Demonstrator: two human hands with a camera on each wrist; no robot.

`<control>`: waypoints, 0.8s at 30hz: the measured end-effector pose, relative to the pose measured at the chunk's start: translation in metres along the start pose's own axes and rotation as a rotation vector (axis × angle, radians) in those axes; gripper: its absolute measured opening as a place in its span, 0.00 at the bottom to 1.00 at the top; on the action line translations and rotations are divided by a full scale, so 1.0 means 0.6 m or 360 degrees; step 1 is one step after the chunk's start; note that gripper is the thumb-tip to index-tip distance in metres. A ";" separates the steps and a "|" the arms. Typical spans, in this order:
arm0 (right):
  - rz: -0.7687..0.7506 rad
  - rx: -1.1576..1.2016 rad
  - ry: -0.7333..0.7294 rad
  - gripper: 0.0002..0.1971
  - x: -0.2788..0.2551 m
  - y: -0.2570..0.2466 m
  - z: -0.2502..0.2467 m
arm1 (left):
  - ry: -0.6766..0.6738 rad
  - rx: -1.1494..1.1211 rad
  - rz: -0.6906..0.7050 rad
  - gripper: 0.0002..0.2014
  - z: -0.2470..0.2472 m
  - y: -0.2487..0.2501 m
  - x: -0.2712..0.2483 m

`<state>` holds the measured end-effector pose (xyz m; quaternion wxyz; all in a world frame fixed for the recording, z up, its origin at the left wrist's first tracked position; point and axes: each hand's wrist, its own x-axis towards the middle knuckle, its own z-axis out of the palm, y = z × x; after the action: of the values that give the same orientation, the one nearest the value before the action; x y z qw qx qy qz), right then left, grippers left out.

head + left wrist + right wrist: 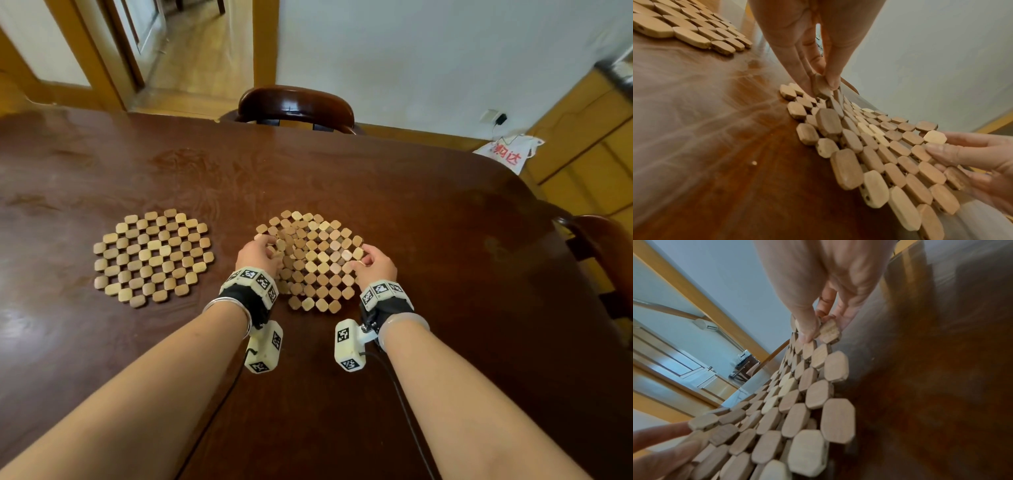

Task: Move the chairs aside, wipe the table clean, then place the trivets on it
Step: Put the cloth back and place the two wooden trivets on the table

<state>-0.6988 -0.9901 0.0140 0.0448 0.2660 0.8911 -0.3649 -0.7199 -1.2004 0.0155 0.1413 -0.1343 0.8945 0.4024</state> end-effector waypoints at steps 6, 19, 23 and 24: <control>0.0030 0.0008 0.0067 0.24 -0.004 0.061 -0.076 | -0.0084 -0.0035 0.0041 0.16 0.063 0.055 -0.041; -0.0084 0.0006 0.0006 0.23 0.115 0.195 -0.210 | 0.0003 0.0087 0.0094 0.19 0.234 0.189 -0.069; -0.0091 -0.0001 -0.0017 0.22 0.168 0.221 -0.234 | 0.0023 0.0047 0.0059 0.19 0.286 0.224 -0.052; -0.0085 0.0003 -0.0022 0.23 0.180 0.225 -0.238 | 0.0037 0.0046 0.0056 0.19 0.298 0.232 -0.047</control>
<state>-0.7065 -0.7664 0.0041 0.0411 0.2397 0.8972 -0.3687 -0.7174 -0.9723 0.0069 0.1257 -0.1213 0.9040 0.3903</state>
